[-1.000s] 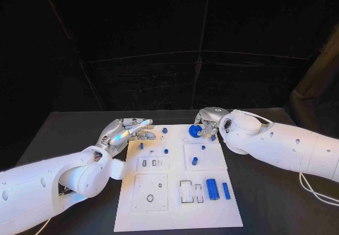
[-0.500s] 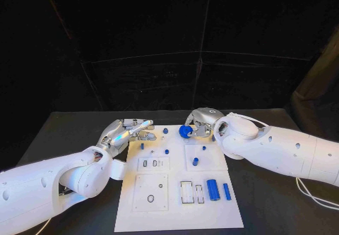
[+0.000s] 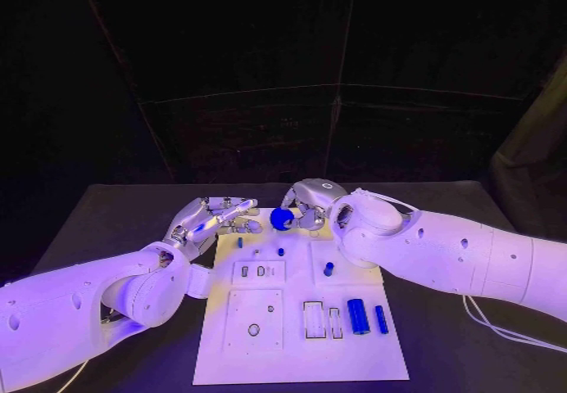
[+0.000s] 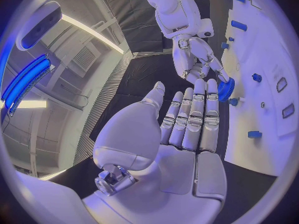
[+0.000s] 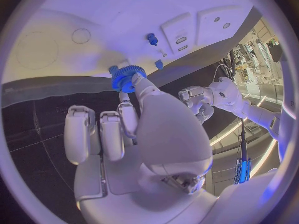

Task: Assemble the parts on the task board

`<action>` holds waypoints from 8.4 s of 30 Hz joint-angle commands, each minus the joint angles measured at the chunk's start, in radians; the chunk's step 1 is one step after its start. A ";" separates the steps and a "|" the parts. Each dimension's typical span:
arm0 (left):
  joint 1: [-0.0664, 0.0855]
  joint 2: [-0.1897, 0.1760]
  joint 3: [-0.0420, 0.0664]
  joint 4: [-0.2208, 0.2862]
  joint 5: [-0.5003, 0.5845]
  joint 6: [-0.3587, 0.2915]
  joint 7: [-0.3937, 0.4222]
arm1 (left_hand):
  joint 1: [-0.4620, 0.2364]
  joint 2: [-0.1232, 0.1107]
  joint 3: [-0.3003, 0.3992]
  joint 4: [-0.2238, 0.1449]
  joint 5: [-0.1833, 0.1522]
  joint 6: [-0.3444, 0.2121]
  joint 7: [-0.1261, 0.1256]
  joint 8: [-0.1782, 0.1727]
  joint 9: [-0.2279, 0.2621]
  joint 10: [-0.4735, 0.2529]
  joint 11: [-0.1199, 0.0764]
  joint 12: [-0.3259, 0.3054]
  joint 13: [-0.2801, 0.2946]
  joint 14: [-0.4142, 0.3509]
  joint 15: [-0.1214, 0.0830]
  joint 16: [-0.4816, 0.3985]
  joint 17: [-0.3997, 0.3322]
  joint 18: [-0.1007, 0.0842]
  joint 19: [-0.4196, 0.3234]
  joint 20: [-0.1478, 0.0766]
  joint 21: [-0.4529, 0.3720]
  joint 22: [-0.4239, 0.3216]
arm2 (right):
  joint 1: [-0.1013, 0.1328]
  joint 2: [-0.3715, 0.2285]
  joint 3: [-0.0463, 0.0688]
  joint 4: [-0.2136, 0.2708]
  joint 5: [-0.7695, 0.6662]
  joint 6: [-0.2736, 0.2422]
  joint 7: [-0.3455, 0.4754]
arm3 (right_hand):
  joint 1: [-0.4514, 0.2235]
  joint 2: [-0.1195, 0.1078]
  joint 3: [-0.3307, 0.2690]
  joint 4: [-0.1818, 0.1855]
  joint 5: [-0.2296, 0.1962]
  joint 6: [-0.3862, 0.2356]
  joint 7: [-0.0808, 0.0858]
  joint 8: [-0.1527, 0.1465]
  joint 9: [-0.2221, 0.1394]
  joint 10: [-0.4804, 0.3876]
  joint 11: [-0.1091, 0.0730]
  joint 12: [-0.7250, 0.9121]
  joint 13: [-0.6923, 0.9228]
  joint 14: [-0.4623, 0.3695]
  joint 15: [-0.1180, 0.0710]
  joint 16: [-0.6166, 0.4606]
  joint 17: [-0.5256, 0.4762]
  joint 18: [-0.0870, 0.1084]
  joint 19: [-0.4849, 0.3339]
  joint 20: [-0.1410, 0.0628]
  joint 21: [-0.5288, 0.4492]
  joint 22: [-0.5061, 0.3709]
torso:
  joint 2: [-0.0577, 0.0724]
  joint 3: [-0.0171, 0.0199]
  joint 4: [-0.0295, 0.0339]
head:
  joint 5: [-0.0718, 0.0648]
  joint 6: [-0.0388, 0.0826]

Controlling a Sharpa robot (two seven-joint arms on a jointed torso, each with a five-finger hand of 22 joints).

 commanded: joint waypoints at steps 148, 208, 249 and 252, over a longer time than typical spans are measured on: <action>0.001 0.009 0.000 -0.044 -0.004 0.029 -0.007 | 0.012 0.001 0.011 -0.027 0.006 0.015 -0.004 -0.010 -0.001 0.015 -0.004 -0.009 -0.001 0.014 -0.005 -0.013 0.007 0.014 0.014 -0.002 -0.010 -0.006 | -0.098 -0.278 -0.006 -0.171 0.463 0.047 0.477 | 0.032 0.016 -0.129 -0.036 0.028 0.006 0.010 -0.049 0.011 -0.063 0.022 -0.087 -0.058 0.066 0.022 -0.023 0.088 -0.003 -0.032 0.029 -0.027 0.044 | -0.002 0.0080 -0.0210 | -0.024 -0.009; 0.010 0.015 0.001 -0.058 0.069 0.000 0.004 | 0.010 0.002 0.014 -0.032 0.006 0.020 -0.006 -0.010 0.000 0.021 -0.005 -0.010 0.000 0.016 -0.005 -0.017 0.009 0.014 0.017 -0.002 -0.013 -0.009 | -0.099 -0.023 -0.023 0.141 0.154 -0.039 0.010 | -0.011 0.059 -0.012 -0.073 -0.053 0.099 -0.027 -0.009 0.018 -0.054 -0.010 -0.099 -0.060 0.065 -0.007 -0.031 0.081 -0.009 -0.011 0.000 -0.017 0.071 | -0.014 -0.0005 -0.0183 | 0.024 -0.039; 0.010 0.020 0.001 -0.067 0.074 0.012 -0.003 | 0.008 0.002 0.015 -0.033 0.006 0.022 -0.007 -0.010 0.000 0.023 -0.006 -0.010 0.000 0.016 -0.005 -0.018 0.010 0.014 0.017 -0.003 -0.014 -0.009 | -0.146 0.016 -0.029 0.118 0.041 0.074 -0.037 | -0.051 0.019 -0.008 -0.075 -0.066 0.082 -0.018 -0.023 0.010 -0.077 -0.003 -0.139 -0.091 0.064 -0.002 -0.038 0.074 -0.007 -0.020 0.004 -0.024 0.059 | -0.015 0.0007 -0.0202 | 0.037 -0.061; 0.010 0.020 0.001 -0.067 0.074 0.012 -0.004 | 0.008 0.002 0.015 -0.033 0.006 0.022 -0.007 -0.010 0.000 0.023 -0.006 -0.010 0.000 0.017 -0.005 -0.018 0.010 0.014 0.017 -0.003 -0.014 -0.010 | -0.147 0.016 -0.029 0.119 0.034 0.083 -0.041 | -0.058 0.008 -0.009 -0.075 -0.067 0.071 -0.014 -0.030 0.007 -0.086 0.000 -0.155 -0.104 0.063 0.001 -0.041 0.069 -0.005 -0.026 0.006 -0.027 0.052 | -0.015 0.0002 -0.0195 | 0.036 -0.062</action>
